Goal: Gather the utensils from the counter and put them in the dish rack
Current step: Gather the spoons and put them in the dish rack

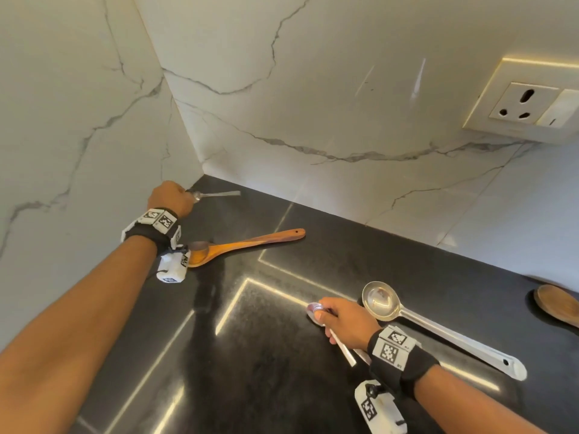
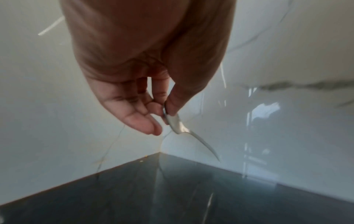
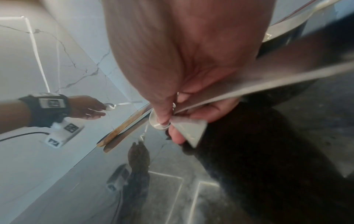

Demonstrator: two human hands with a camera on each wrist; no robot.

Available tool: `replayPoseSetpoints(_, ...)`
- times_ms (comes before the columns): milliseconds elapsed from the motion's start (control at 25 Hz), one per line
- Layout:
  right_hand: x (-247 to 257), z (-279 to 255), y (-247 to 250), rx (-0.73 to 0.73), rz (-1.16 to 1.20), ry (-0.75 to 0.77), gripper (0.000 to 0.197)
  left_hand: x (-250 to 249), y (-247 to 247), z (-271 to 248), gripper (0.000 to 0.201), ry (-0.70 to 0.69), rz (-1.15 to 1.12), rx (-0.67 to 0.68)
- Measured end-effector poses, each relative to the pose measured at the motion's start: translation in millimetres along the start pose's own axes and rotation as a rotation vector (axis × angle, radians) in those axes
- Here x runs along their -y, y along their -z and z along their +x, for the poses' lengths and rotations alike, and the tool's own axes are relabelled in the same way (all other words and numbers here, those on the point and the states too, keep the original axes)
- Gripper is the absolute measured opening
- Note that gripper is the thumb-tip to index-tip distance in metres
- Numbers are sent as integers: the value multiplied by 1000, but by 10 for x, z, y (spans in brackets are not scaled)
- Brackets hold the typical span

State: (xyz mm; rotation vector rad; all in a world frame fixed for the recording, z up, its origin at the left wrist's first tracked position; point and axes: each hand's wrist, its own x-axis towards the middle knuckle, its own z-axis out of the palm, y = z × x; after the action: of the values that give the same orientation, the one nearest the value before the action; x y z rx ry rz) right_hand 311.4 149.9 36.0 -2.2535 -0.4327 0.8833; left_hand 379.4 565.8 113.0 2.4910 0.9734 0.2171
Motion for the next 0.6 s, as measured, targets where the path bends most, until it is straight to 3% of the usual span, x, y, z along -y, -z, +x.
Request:
replayPoseSetpoints(120,-3,6,32,-8,166,29,28,-161,183,-771,22,-131,-355,-5)
replayPoseSetpoints(200,37,-96,71,-7,287,57,23,-210,184,-1445,17,-228,-502,93)
replayPoseSetpoints(400,57,-625,185,-23,398,81,13,-255,-240,-2942,9,-350,-574,479)
replayPoseSetpoints(600,-96,-1148,122,82,338,43,25,-396,-665,-3646,15,-339,-636,539)
